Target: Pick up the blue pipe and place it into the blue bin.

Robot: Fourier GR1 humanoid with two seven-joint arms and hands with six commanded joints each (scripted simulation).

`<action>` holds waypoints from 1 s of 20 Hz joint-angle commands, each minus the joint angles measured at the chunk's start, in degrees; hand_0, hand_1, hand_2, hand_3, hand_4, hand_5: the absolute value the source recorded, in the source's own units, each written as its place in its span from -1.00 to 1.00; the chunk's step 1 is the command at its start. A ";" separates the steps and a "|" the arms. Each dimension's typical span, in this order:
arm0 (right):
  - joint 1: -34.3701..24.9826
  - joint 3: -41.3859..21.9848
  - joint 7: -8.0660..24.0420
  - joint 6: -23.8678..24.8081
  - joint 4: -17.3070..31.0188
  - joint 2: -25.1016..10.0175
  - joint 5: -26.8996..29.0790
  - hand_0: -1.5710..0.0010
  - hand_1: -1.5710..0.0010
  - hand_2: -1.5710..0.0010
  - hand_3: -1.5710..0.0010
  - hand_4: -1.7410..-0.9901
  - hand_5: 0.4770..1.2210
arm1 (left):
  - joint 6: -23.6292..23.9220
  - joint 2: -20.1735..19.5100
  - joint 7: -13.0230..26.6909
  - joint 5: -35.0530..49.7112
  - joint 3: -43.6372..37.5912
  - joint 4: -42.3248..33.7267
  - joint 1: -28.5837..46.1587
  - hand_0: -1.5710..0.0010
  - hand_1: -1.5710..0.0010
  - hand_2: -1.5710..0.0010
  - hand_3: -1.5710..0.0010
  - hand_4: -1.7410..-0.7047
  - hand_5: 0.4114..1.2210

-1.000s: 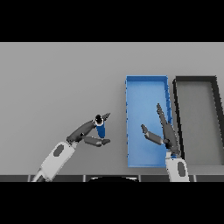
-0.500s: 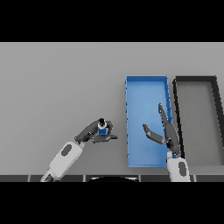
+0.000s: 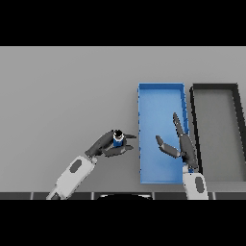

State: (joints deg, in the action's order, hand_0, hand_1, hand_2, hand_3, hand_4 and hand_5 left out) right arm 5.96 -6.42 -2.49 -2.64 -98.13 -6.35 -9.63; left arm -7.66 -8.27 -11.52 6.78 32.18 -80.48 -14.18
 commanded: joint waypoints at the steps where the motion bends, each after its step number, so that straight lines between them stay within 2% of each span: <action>1: 0.07 -0.07 0.11 0.19 -0.28 -0.20 -0.45 1.00 1.00 1.00 1.00 0.49 -0.65 | 0.08 0.16 0.31 0.00 0.29 -0.95 -0.18 -0.93 -0.94 -0.94 -0.84 -0.96 0.95; 4: 0.15 0.07 0.17 0.38 -0.10 -0.23 -0.59 1.00 1.00 1.00 1.00 0.54 -0.66 | 0.11 0.39 2.76 1.07 0.52 -4.44 -1.36 -0.96 -0.97 -0.97 -0.87 -0.98 0.97; 6: 0.33 0.33 -0.80 0.41 0.57 -0.53 -0.76 1.00 1.00 1.00 1.00 0.58 -0.67 | -0.19 0.12 4.36 1.02 1.00 -5.99 -2.04 -0.98 -0.98 -0.98 -0.89 -0.99 0.98; 9: 1.24 0.44 -2.29 0.09 -1.05 -1.06 -0.35 1.00 1.00 1.00 1.00 0.61 -0.66 | -0.40 -0.63 7.01 1.38 1.63 -8.62 -1.70 -0.99 -0.99 -0.99 -0.90 -0.99 0.99; 12: 0.57 0.80 -1.37 -0.05 -0.13 -1.35 -0.21 1.00 1.00 1.00 1.00 0.64 -0.66 | 0.10 -0.08 8.52 0.39 2.09 -8.77 -2.54 -0.99 -0.99 -0.99 -0.90 -1.00 0.99; 16: 0.22 0.47 -0.93 -0.75 1.46 -0.83 0.19 1.00 1.00 1.00 1.00 0.50 -0.66 | 0.01 -0.67 9.07 0.07 2.21 -9.03 -2.18 -1.00 -1.00 -1.00 -0.90 -1.00 0.99; 18: -0.28 1.24 -2.37 -2.49 1.02 -1.40 2.69 1.00 1.00 1.00 1.00 0.48 -0.63 | 0.33 -0.70 9.88 0.40 2.16 -8.93 -2.60 -1.00 -1.00 -1.00 -0.90 -1.00 1.00; 19: -0.71 1.93 -3.60 -4.42 0.35 -1.92 5.45 1.00 1.00 1.00 1.00 0.45 -0.61 | 0.50 -0.89 9.42 0.20 1.74 -8.13 -3.02 -1.00 -1.00 -1.00 -0.90 -1.00 1.00; 20: -0.71 2.68 -3.90 -8.43 -1.31 -2.66 11.05 1.00 1.00 1.00 1.00 0.45 -0.65 | 0.44 -1.02 9.38 0.34 1.92 -8.27 -2.67 -1.00 -1.00 -1.00 -0.90 -1.00 1.00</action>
State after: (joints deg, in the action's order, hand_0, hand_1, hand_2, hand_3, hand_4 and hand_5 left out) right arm 5.23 -3.71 -6.79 -11.07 -99.46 -9.07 1.46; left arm -7.31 -9.29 -2.19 7.23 34.11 -88.76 -16.83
